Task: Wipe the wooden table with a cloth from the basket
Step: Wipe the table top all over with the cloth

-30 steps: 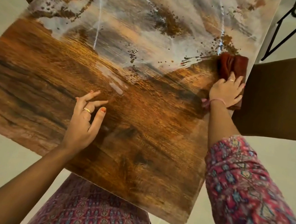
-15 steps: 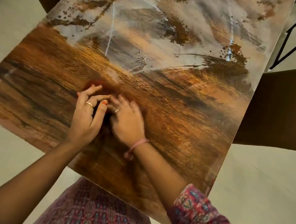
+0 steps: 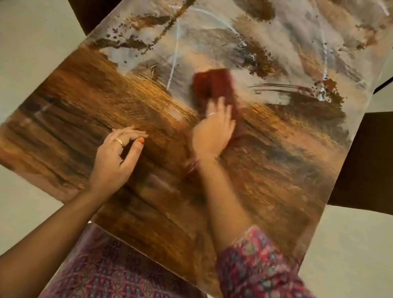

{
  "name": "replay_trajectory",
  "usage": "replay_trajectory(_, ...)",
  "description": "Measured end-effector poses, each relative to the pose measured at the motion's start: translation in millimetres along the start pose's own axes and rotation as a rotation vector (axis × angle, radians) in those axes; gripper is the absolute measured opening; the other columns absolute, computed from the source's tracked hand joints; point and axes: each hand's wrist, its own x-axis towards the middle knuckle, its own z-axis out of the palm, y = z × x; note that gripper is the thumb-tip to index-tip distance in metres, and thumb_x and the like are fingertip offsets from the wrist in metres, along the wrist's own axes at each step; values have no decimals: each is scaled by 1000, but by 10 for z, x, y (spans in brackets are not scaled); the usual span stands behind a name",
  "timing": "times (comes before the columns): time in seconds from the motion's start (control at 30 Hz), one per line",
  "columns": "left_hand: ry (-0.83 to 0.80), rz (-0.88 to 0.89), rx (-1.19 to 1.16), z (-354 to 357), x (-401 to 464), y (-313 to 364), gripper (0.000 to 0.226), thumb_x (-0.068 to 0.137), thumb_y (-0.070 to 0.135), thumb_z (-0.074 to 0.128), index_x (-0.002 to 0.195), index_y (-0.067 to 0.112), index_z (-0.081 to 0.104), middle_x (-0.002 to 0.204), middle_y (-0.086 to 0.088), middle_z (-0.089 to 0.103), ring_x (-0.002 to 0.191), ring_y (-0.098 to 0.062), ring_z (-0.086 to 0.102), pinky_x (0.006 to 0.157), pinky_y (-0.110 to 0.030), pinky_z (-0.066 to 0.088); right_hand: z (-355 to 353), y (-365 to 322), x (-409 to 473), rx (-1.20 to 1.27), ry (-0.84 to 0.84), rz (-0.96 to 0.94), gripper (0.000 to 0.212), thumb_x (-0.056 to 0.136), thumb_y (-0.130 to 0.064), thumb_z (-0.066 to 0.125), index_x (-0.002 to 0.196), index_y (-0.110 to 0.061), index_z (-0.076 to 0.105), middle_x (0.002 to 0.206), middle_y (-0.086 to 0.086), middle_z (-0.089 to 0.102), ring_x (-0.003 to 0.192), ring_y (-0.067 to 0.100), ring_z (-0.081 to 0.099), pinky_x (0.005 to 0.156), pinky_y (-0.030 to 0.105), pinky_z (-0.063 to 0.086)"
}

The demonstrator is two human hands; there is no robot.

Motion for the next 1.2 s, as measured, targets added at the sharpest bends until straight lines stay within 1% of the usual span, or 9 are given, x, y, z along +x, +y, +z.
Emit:
replay_trajectory(0.13,-5,19,31,-339,406,-189,24,95,13,49,110,6,66,115,-7,63,119,-22,53,102,-25,36,454,-659,-1143,-109,-270,-565,48,93,-25,30,138,-22,47,155,-3,29,145,20,18,118,46,14)
replay_trajectory(0.23,-27,52,5,-615,766,-345,21,96,12,49,109,10,65,114,0,59,121,-20,51,104,-31,38,251,-729,-979,-207,-233,-746,48,89,-20,46,137,-27,47,154,-3,31,143,20,24,114,44,20)
replay_trajectory(0.3,-65,59,-12,-787,961,-476,20,96,14,49,109,15,64,114,4,56,122,-19,50,105,-31,38,90,-527,-568,-234,-130,-594,51,86,-17,47,136,-26,48,153,-1,33,142,23,27,113,48,24)
replay_trajectory(0.43,-102,60,0,-1130,1262,-720,25,95,19,48,109,8,66,115,4,54,120,-19,50,107,-38,37,-338,-110,193,-177,224,105,51,90,-14,42,141,-18,42,154,7,29,143,29,22,114,52,21)
replay_trajectory(0.53,-58,-2,2,-1373,1418,-897,24,96,17,49,111,6,65,117,-5,56,114,-11,48,103,-12,33,-432,-235,402,-56,325,538,50,96,-14,34,146,-20,33,157,5,22,145,27,14,116,51,15)
replay_trajectory(0.6,-38,-77,-7,-1462,1518,-1012,25,96,16,49,113,4,63,121,-12,57,113,-11,48,93,3,29,-198,-682,352,-55,361,603,51,96,-15,33,146,-21,34,157,4,22,145,26,15,115,49,16)
replay_trajectory(0.8,5,-187,-79,-1365,1766,-1101,29,98,18,44,118,3,59,122,-13,53,114,-18,50,90,1,31,972,-2079,-689,-119,22,-311,48,86,-18,39,132,-23,53,149,2,40,140,24,31,113,44,22)
replay_trajectory(0.97,17,-293,-114,-1310,1879,-1126,31,99,22,42,124,8,55,126,-12,52,118,-20,49,88,-4,34,765,-1912,-463,-197,-188,-624,48,88,-18,46,135,-28,50,152,-3,34,142,20,27,114,43,21)
replay_trajectory(1.2,-119,-563,-211,-1217,1852,-1275,39,100,38,38,129,16,54,122,0,56,110,-13,50,91,-26,38,-231,-642,512,-87,334,417,52,90,-12,36,142,-17,41,153,8,30,142,30,24,114,53,22)
